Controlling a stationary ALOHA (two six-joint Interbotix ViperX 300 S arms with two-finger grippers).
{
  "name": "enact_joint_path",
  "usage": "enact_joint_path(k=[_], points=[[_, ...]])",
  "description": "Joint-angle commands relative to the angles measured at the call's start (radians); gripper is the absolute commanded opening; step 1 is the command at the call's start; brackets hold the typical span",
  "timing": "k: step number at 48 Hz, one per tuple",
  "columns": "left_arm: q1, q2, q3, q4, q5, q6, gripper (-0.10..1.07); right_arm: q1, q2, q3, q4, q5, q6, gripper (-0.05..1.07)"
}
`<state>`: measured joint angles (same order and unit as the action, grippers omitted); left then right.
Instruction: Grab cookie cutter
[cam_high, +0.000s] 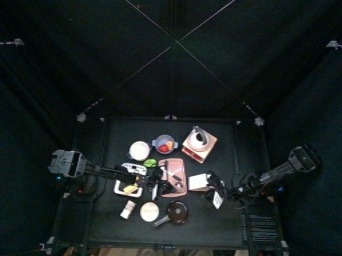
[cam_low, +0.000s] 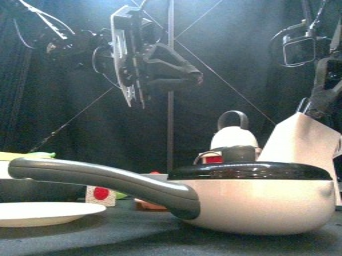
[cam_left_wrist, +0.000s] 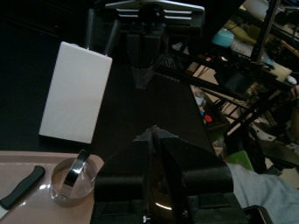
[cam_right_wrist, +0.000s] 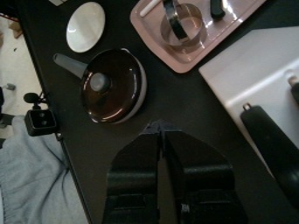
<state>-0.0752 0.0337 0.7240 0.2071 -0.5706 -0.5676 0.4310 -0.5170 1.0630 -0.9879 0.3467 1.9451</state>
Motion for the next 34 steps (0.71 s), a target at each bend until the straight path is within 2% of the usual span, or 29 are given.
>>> enact_joint_path(k=[1, 8, 14, 21, 34], points=[[-0.009, -0.038, 0.011, 0.0, -0.043, 0.003, 0.54, -0.032, 0.028, -0.044, -0.035, -0.063, -0.002, 0.32], [-0.015, -0.055, 0.054, 0.0, -0.121, 0.008, 0.54, -0.066, 0.095, -0.112, -0.112, -0.123, -0.005, 0.32], [-0.017, -0.06, 0.101, 0.0, -0.199, 0.014, 0.55, -0.069, 0.138, -0.169, -0.181, -0.132, -0.008, 0.32], [-0.029, -0.063, 0.133, -0.003, -0.245, 0.015, 0.55, -0.075, 0.156, -0.216, -0.27, -0.13, -0.002, 0.32], [-0.043, -0.06, 0.144, -0.025, -0.247, 0.017, 0.55, -0.069, 0.15, -0.218, -0.265, -0.13, -0.006, 0.32]])
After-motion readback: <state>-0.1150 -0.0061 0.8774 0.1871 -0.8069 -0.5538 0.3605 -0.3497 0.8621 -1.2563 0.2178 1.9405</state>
